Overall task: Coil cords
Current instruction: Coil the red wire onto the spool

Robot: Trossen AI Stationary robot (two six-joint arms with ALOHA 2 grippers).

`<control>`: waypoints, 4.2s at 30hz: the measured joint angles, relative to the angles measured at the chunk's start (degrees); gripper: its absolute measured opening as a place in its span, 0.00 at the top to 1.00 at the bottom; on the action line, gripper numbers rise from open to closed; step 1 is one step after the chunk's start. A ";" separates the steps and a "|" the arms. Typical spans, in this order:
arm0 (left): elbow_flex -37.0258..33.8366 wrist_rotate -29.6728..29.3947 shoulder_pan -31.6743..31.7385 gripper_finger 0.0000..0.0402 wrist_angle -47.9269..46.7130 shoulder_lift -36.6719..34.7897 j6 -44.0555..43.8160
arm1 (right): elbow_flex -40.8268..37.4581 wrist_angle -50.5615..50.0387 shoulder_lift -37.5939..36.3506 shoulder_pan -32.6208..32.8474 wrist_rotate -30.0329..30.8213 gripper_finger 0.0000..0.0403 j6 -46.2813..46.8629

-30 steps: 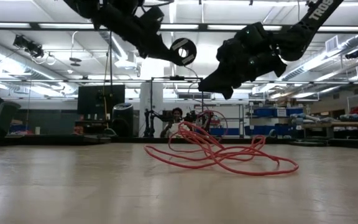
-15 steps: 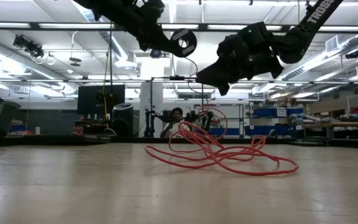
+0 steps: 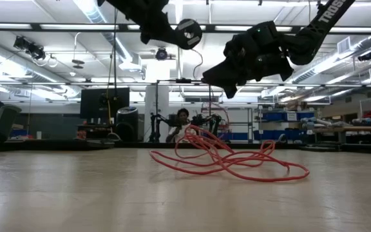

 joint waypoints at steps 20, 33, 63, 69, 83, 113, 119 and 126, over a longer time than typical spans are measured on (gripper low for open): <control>3.11 -0.48 -0.03 1.00 -8.95 0.02 0.35 | 0.00 0.89 0.00 2.23 8.18 0.75 -3.85; 3.11 0.69 -0.37 1.00 -4.49 0.04 0.38 | 0.02 9.47 0.00 3.26 15.71 0.75 -5.40; 3.11 1.51 -0.79 1.00 -3.37 0.04 3.42 | 0.02 0.38 0.99 3.08 8.18 0.68 -4.18; 3.11 1.51 -0.79 1.00 -4.93 0.04 3.46 | 0.02 0.06 0.92 0.68 1.78 0.68 -0.89; 3.09 1.47 -0.79 1.00 -4.41 0.04 4.98 | 0.02 3.43 0.87 0.50 -3.81 0.69 7.30; 3.09 5.48 -0.83 1.00 -10.61 0.02 6.56 | -0.02 -3.82 -5.55 -2.71 4.88 1.00 -5.06; 3.08 -1.53 -0.73 1.00 -16.16 0.18 7.27 | -0.02 -2.61 -9.90 -1.19 4.53 1.00 -11.73; 3.07 -6.53 -1.16 1.00 -14.02 0.46 5.06 | 0.00 -0.87 -12.53 0.38 4.42 1.00 -12.85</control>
